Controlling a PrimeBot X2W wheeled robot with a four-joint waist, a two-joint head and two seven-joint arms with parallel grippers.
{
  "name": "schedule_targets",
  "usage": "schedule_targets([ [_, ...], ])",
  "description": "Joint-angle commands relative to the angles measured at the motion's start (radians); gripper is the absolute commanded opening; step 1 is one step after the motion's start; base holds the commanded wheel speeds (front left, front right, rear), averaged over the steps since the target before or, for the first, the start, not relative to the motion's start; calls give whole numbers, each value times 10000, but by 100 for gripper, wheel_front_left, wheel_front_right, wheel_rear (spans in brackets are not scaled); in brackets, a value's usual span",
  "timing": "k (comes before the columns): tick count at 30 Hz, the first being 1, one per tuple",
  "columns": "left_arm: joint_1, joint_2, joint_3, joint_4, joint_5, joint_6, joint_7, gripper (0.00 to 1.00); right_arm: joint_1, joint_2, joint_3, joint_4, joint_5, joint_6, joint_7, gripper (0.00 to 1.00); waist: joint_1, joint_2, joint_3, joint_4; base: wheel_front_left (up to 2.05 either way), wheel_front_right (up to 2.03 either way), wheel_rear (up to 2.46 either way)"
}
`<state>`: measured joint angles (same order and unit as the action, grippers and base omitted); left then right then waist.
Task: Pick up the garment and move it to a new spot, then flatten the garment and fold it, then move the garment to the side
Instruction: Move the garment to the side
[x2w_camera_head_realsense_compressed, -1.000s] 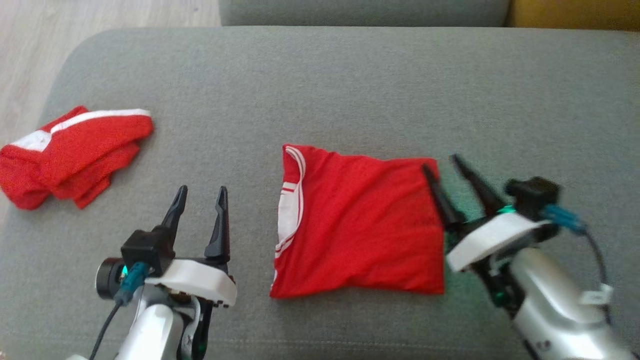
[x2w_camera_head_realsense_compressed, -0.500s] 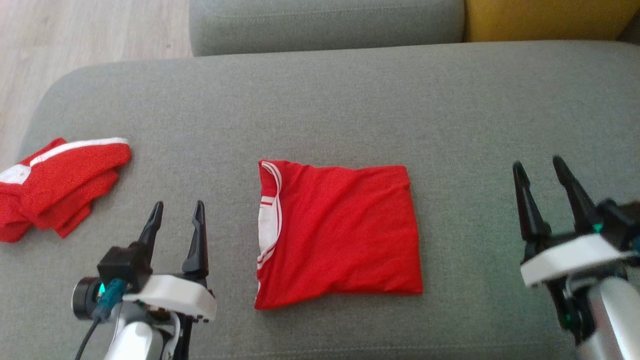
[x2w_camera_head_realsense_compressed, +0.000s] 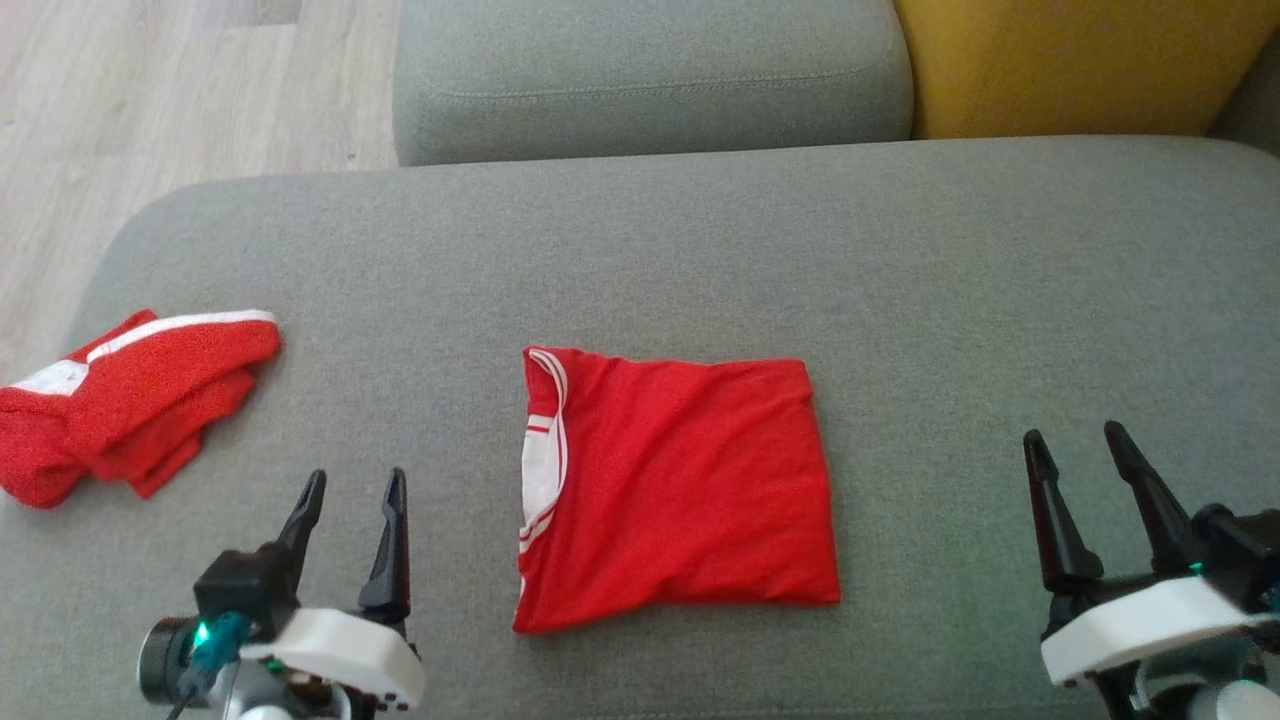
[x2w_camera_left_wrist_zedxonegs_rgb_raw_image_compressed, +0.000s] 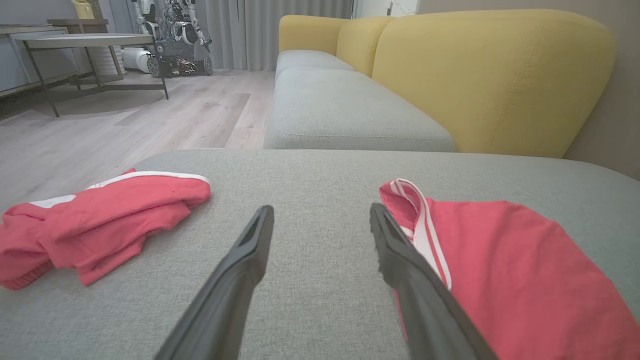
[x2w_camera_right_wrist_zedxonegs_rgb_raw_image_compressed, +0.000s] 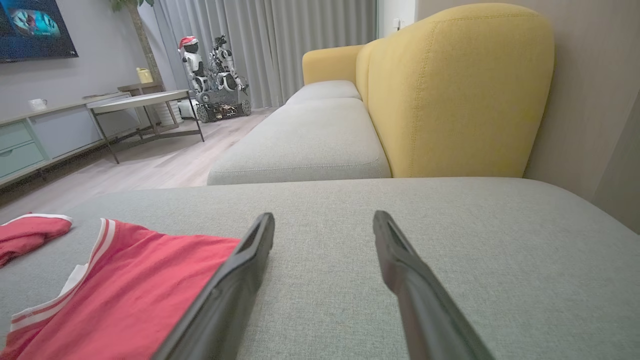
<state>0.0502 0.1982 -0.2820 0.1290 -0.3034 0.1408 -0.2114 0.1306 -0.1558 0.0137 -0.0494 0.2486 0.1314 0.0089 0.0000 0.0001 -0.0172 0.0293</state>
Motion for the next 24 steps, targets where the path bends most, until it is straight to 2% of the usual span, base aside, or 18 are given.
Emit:
schedule_targets([
  [1, -338, 239, 333, -374, -56, 59, 51, 100, -183, -46, 104, -462, -95, -7, 50, 100, 0, -1, -20, -2, 0, 0, 0],
  [24, -261, 390, 200, -573, -149, 180, 140, 100, 63, 188, -9, -842, -43, -7, 298, 100, 0, -1, -28, 14, 0, 0, 0],
])
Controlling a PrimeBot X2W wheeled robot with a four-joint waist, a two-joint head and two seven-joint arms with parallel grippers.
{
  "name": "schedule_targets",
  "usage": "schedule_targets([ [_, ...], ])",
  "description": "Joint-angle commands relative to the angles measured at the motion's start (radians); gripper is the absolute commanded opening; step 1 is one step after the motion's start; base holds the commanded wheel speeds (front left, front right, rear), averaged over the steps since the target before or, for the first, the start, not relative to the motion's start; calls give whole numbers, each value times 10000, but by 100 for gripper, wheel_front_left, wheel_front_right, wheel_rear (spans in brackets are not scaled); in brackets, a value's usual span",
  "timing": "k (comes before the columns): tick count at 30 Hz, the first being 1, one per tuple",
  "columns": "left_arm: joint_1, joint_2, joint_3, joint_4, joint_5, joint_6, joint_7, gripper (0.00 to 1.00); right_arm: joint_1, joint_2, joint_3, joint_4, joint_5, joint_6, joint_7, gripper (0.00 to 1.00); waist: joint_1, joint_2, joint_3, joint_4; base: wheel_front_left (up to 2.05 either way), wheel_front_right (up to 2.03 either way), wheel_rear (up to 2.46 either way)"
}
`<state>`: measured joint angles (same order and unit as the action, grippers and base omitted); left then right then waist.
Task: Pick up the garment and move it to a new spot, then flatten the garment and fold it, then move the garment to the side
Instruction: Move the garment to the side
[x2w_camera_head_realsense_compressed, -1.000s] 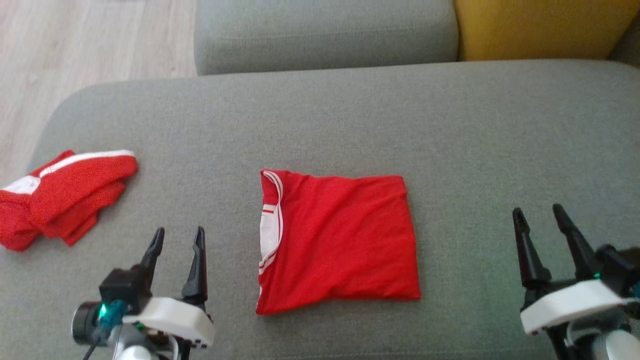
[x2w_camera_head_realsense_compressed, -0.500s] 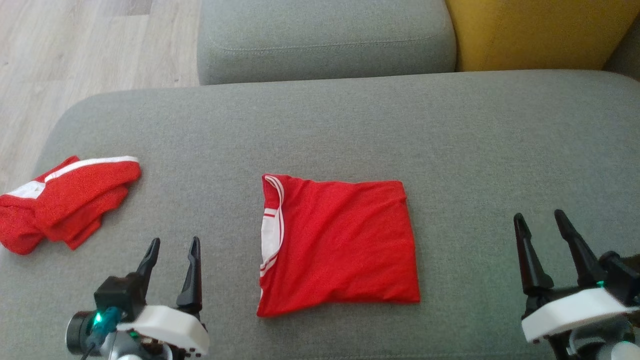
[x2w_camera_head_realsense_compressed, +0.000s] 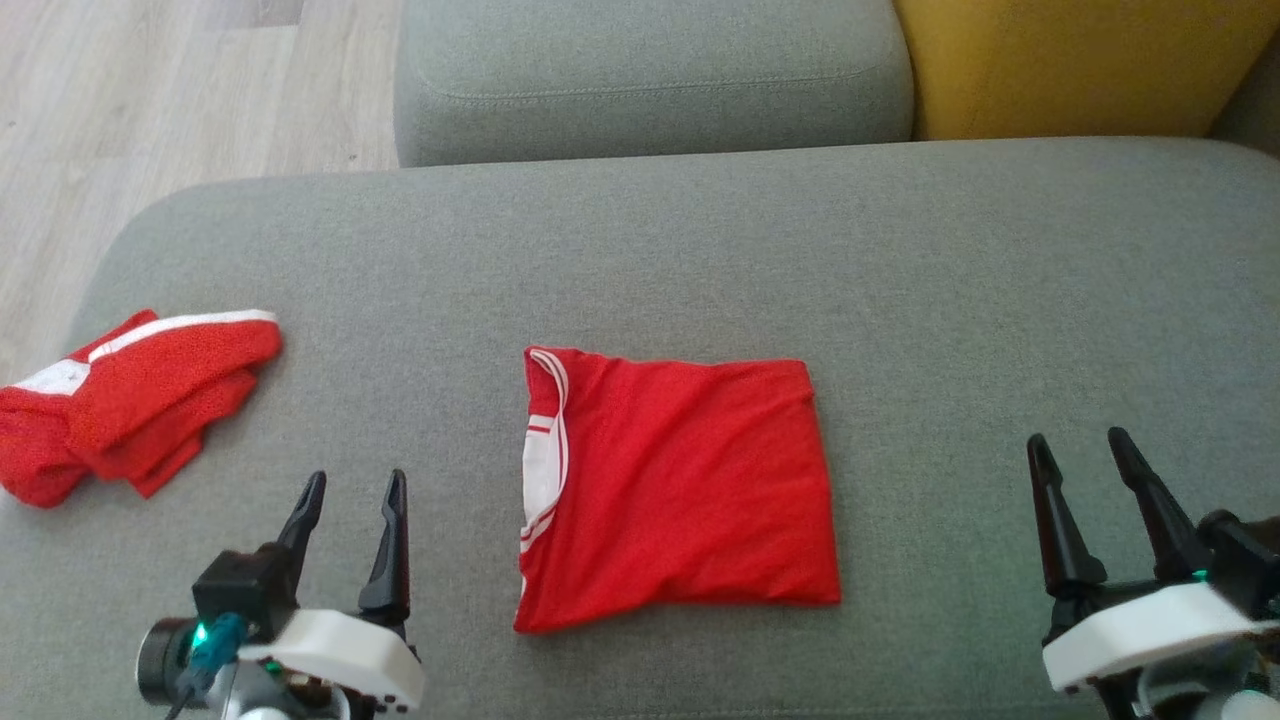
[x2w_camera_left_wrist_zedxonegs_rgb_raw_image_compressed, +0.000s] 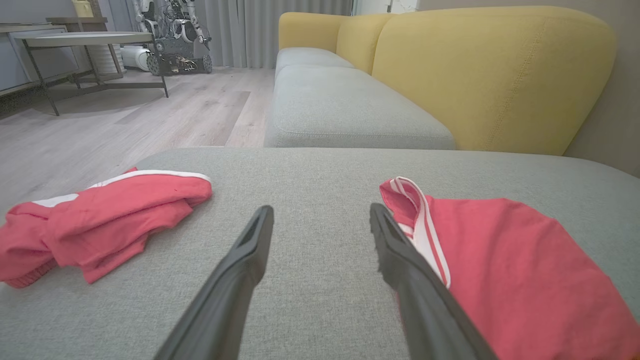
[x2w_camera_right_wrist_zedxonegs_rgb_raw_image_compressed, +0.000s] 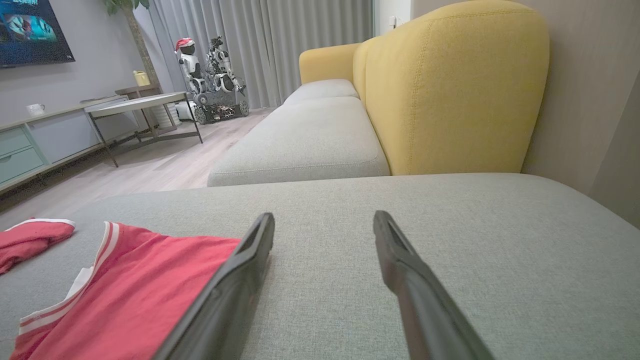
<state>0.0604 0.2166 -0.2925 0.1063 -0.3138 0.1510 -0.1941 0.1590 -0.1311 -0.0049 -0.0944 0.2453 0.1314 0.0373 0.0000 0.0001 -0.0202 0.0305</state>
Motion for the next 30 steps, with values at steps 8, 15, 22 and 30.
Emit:
schedule_targets([
  [8, -430, 252, 253, -376, -47, 116, -33, 100, -215, -32, 164, -379, -29, -7, 67, 100, 0, -1, 38, 38, 0, 0, 0],
  [15, -735, 220, 129, -421, 3, 99, -67, 100, -465, -123, 223, 236, 106, -7, 198, 100, 0, -1, 302, 333, 0, 0, 0],
  [22, -1502, -2, -100, -379, 80, -41, -226, 100, -1723, -359, 1181, 2132, 614, -7, 219, 100, 0, -1, 1192, 963, 0, 0, 0],
  [30, -2247, -317, -311, -10, 198, -198, -494, 100, -3091, -529, 2509, 4330, 1154, -7, 310, 100, 0, -1, 1957, 1485, 0, 0, 0],
])
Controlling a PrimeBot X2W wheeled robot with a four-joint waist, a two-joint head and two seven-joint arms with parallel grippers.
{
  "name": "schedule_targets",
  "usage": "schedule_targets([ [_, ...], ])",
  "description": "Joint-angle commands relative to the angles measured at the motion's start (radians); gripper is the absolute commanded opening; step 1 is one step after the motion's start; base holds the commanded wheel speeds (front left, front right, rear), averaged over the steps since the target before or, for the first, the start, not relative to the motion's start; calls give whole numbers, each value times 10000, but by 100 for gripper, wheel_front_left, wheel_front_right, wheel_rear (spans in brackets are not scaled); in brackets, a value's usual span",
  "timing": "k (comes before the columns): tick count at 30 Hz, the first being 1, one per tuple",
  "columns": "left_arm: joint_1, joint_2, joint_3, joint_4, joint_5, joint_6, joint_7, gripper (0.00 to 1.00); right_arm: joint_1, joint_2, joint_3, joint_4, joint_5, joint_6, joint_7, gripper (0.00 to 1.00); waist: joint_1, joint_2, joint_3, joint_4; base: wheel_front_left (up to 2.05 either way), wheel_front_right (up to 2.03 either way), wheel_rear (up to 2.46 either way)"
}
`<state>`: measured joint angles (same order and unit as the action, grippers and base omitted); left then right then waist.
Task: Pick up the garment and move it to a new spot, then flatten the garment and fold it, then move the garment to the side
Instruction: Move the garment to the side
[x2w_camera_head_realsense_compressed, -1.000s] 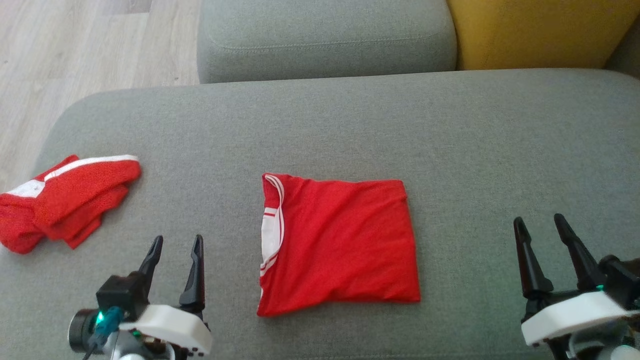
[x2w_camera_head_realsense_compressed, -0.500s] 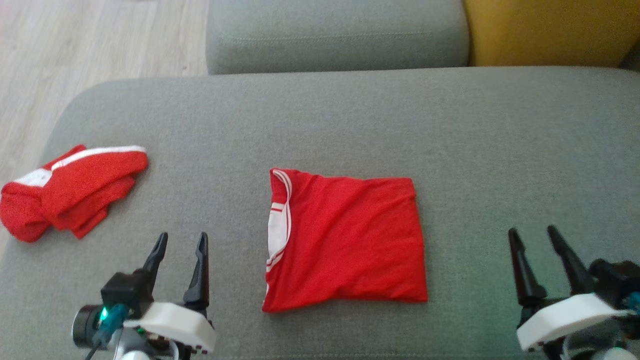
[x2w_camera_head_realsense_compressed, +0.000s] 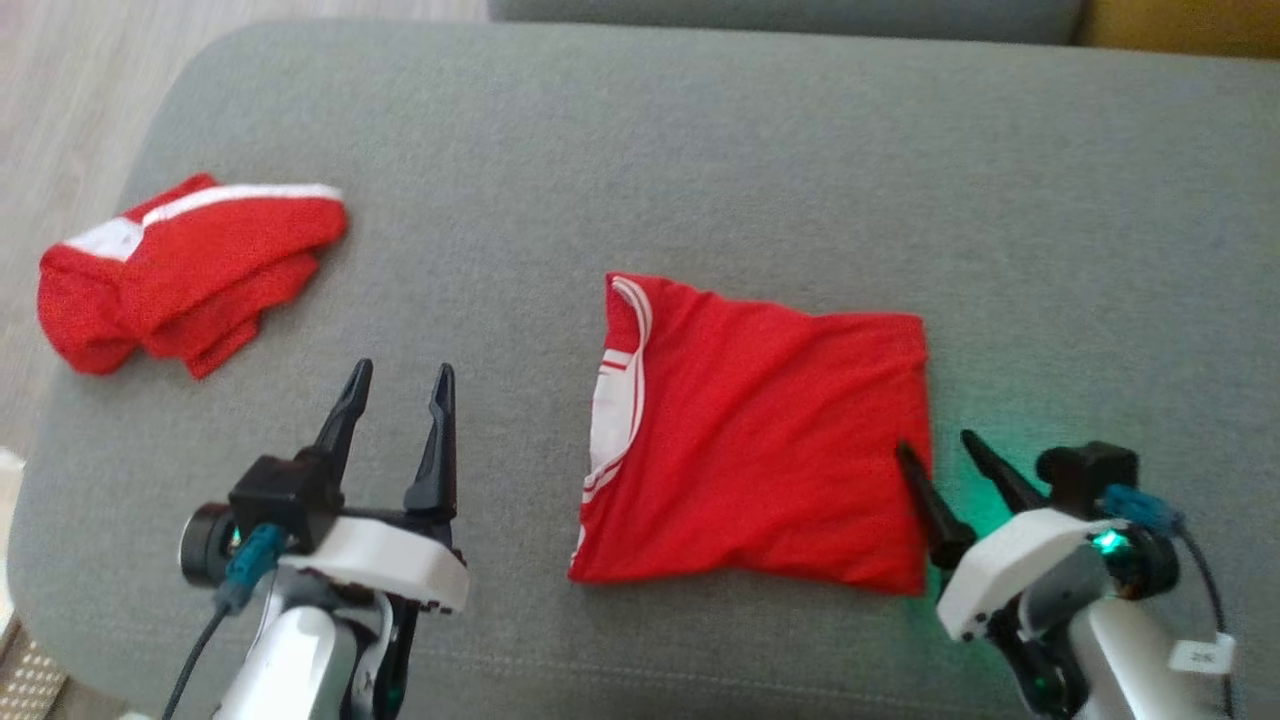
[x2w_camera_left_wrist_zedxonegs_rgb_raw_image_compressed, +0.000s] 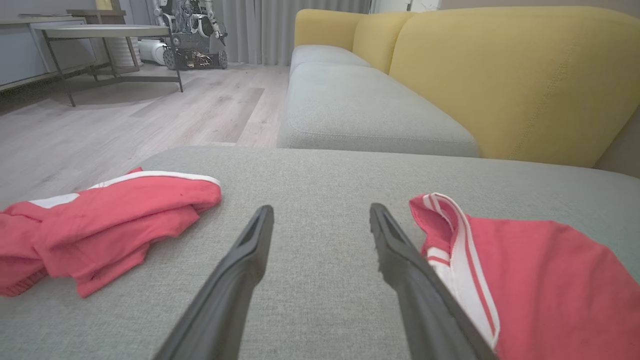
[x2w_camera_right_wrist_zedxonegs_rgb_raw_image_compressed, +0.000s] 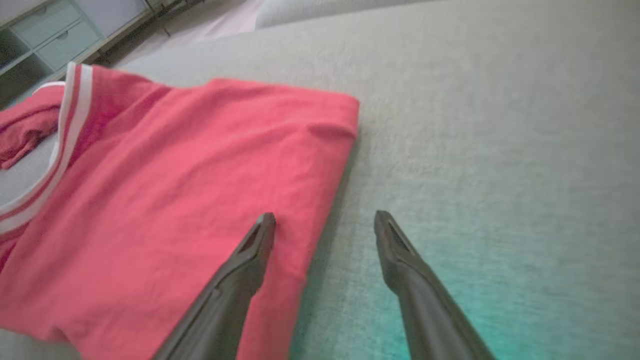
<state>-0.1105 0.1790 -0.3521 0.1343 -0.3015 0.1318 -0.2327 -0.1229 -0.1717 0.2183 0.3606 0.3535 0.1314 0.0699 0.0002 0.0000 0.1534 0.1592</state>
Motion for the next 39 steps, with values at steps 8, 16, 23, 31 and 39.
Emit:
schedule_targets([
  [8, -778, -54, 317, 15, 186, -20, -242, 100, -750, -298, 1134, 684, 765, -7, 190, 0, -2, 0, 367, 87, 0, 0, 0],
  [16, -802, -3, 417, -5, 250, -76, -278, 100, -1433, -896, 1639, 446, 948, -7, 111, 0, -2, 0, 355, -845, 0, 0, 0],
  [23, -975, 67, 420, -164, 399, -80, -285, 100, -2414, -2199, 1099, 380, 952, -7, 179, 0, -2, 0, 616, -1912, 0, 0, 0],
  [31, -1471, 189, 283, -341, 585, -138, -206, 100, -3833, -3684, -174, 1180, 1167, -7, 41, 0, -2, 0, 1316, -2594, 0, 0, 0],
  [39, -2169, 308, 22, -528, 833, -261, 34, 100, -5609, -4533, -1178, 2648, 1431, -7, -637, 0, -2, 0, 2304, -2864, 0, 0, 0],
])
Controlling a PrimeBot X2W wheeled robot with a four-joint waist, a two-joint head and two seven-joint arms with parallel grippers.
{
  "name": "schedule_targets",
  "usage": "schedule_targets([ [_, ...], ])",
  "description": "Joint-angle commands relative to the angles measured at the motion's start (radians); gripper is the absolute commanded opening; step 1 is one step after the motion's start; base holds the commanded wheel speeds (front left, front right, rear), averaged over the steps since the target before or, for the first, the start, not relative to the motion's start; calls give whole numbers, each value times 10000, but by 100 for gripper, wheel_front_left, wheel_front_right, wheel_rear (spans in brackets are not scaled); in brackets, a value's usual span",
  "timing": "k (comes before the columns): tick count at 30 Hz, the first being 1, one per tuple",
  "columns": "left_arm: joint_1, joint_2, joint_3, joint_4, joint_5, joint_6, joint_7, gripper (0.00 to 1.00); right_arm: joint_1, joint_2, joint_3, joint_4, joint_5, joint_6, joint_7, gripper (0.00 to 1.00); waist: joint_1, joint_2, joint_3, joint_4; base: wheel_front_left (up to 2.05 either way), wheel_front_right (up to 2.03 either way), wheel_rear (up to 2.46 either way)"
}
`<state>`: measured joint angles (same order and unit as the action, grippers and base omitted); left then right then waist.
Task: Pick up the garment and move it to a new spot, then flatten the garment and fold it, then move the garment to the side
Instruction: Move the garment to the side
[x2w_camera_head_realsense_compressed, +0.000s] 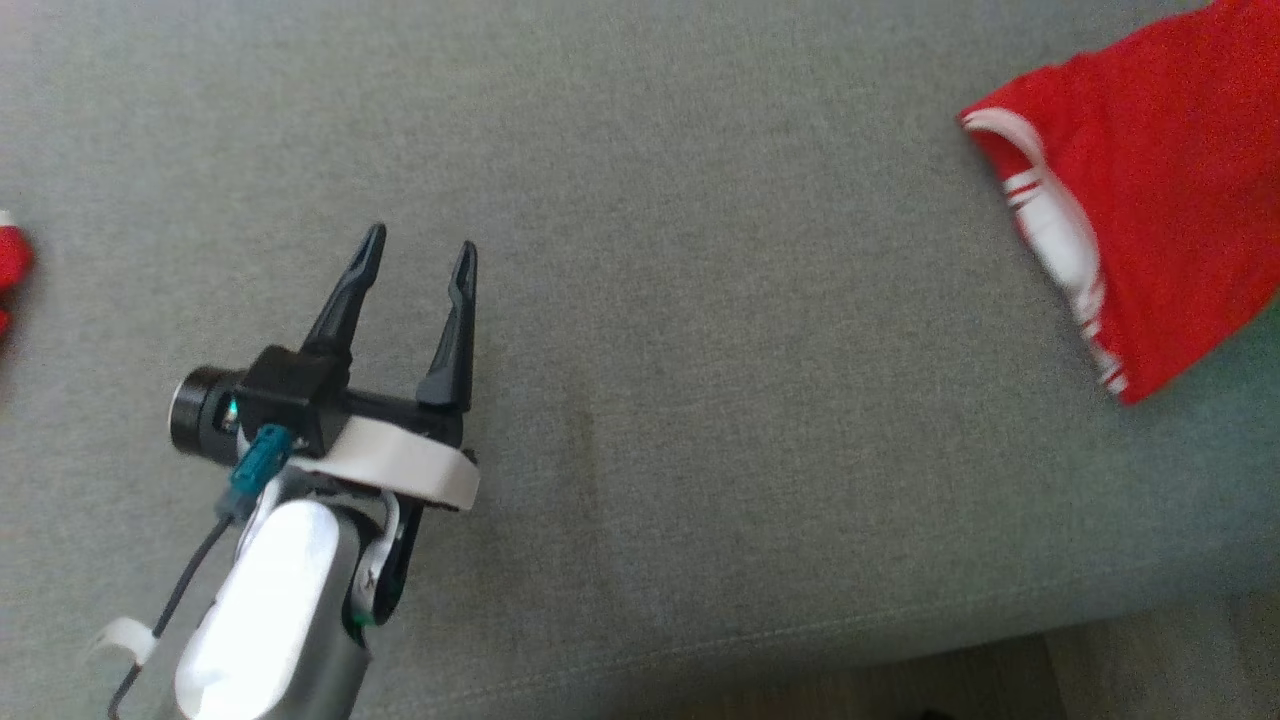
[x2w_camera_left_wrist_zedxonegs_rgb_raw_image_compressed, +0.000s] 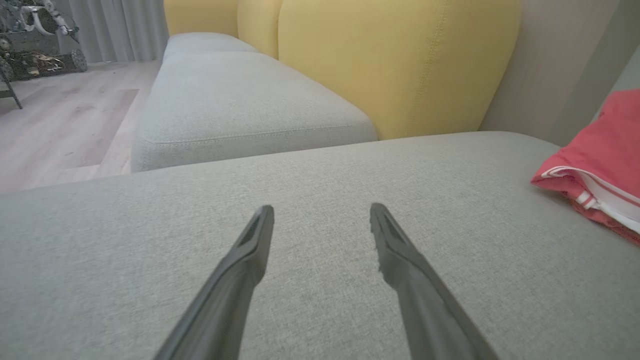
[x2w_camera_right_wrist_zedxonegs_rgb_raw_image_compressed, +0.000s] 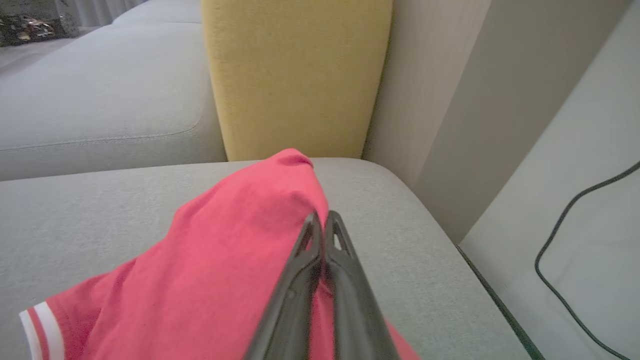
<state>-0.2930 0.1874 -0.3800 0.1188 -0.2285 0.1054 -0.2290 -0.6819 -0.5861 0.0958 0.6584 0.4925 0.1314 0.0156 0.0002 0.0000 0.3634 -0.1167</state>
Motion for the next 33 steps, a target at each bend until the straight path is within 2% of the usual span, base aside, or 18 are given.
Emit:
schedule_targets([
  [1, -409, 228, 271, -392, 123, -8, 13, 100, -194, -467, -36, -140, 36, -7, -140, 0, -2, 0, 304, -125, 0, 0, 0],
  [4, -603, 243, 197, -439, 184, -33, 46, 100, -667, -689, -182, 324, 53, -7, -270, 0, -2, 0, 624, -198, 0, 0, 0],
  [7, -725, 253, 151, -458, 223, -26, 60, 100, -990, -746, 247, 462, 178, -7, -164, 0, -2, 0, 866, -322, 0, 0, 0],
  [12, -903, 236, 58, -423, 258, -32, 55, 100, -1365, -660, 297, 1130, 198, -7, -523, 2, -2, 0, 1056, -436, 0, 0, 0],
  [15, -936, 267, 54, -388, 248, -23, 47, 100, -1450, -461, 449, 1411, 191, -7, -632, 100, -2, 0, 1053, -555, 0, 0, 0],
  [20, -843, 319, 60, -272, 166, -18, 17, 100, -1392, -233, 345, 1839, -83, -7, -924, 100, -2, 0, 791, -803, 0, 0, 0],
  [24, -658, 313, 68, -173, 73, 31, -16, 100, -939, 131, 255, 1601, -327, -7, -1319, 100, -2, 0, 350, -976, 0, 0, 0],
  [28, -296, 333, 190, -63, -115, 120, -71, 100, -73, 624, 141, 648, -503, -7, -1760, 100, -2, 0, -259, -1094, 0, 0, 0],
  [33, 246, 320, 363, -10, -368, 276, -134, 100, 1468, 1415, -275, -1252, -886, -7, -1808, 100, -2, 0, -943, -964, 0, 0, 0],
])
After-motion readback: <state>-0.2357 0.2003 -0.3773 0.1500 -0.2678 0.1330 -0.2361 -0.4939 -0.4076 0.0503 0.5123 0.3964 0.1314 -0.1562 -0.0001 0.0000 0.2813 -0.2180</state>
